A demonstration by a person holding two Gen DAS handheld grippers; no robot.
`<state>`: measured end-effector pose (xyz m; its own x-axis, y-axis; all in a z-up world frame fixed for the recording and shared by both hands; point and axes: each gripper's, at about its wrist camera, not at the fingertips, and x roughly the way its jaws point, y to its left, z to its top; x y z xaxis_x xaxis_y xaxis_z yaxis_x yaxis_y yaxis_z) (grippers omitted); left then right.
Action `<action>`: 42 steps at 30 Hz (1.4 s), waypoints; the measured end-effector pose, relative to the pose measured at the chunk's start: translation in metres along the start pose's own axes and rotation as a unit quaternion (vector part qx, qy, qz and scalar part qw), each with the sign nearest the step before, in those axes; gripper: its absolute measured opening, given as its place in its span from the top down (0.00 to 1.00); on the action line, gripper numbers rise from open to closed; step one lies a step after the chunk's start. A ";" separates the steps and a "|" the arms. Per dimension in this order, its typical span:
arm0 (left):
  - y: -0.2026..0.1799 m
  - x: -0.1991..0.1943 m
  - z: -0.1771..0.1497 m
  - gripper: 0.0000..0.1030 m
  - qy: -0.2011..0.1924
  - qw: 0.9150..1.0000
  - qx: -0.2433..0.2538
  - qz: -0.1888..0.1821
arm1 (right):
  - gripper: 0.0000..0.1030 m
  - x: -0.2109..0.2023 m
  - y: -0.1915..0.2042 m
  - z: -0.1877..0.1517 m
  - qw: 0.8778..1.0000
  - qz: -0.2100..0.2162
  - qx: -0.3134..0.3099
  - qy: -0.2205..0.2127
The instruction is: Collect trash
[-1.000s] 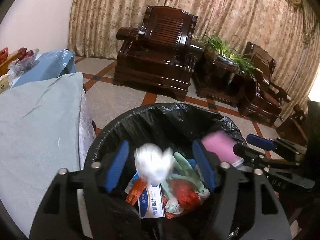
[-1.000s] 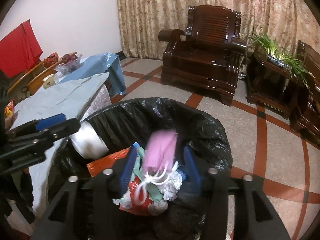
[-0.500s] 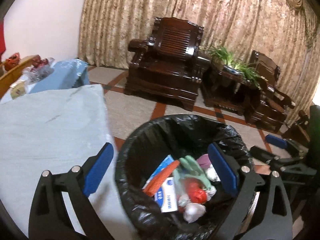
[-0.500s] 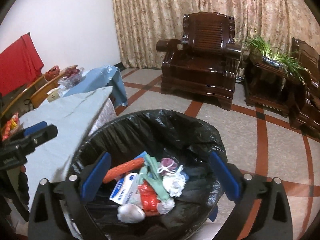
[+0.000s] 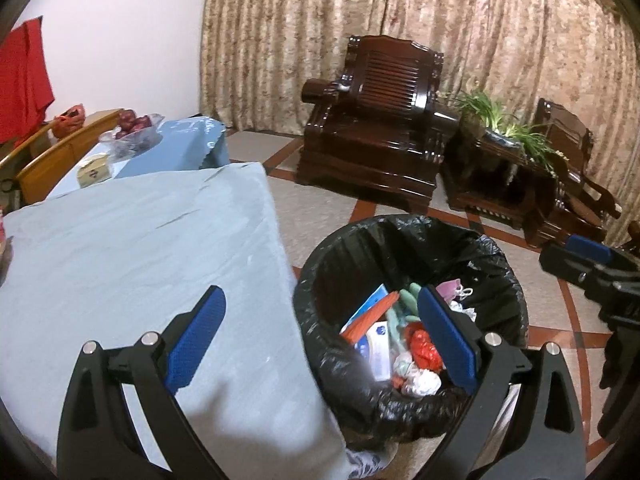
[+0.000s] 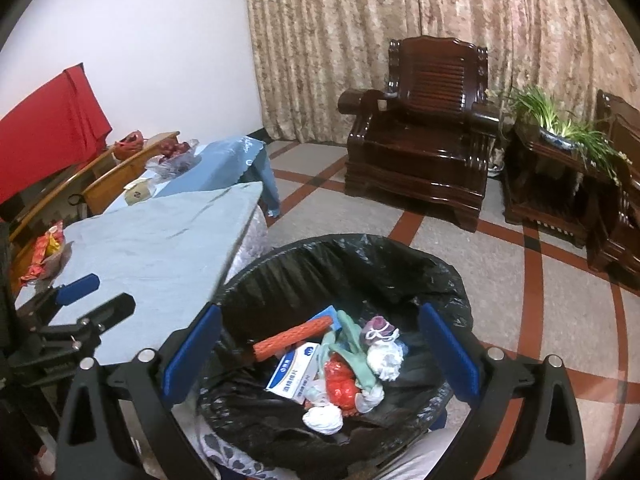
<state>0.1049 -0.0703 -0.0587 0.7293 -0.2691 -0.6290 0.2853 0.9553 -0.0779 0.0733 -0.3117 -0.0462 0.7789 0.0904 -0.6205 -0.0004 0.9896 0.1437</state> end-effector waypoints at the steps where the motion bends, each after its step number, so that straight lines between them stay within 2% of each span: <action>1: 0.002 -0.005 -0.001 0.09 -0.002 1.000 -0.002 0.003 | 0.06 -0.002 0.002 0.001 1.000 0.001 -0.001 -0.001; 11: 0.013 -0.046 -0.003 0.09 -0.029 0.999 -0.019 0.026 | 0.06 -0.017 0.033 0.000 1.000 -0.005 -0.026 0.002; 21: 0.018 -0.071 -0.001 0.09 -0.048 0.998 -0.028 0.036 | 0.06 -0.031 0.051 0.004 0.999 0.012 -0.042 -0.016; 42: 0.020 -0.084 0.000 0.09 -0.063 0.997 -0.027 0.045 | 0.06 -0.037 0.063 0.004 0.998 0.022 -0.057 -0.026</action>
<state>0.0497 -0.0288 -0.0071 0.8236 -0.1925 -0.5335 0.1842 0.9804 -0.0694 0.0469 -0.2531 -0.0112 0.8084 0.1304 -0.5740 -0.1040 0.9915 0.0787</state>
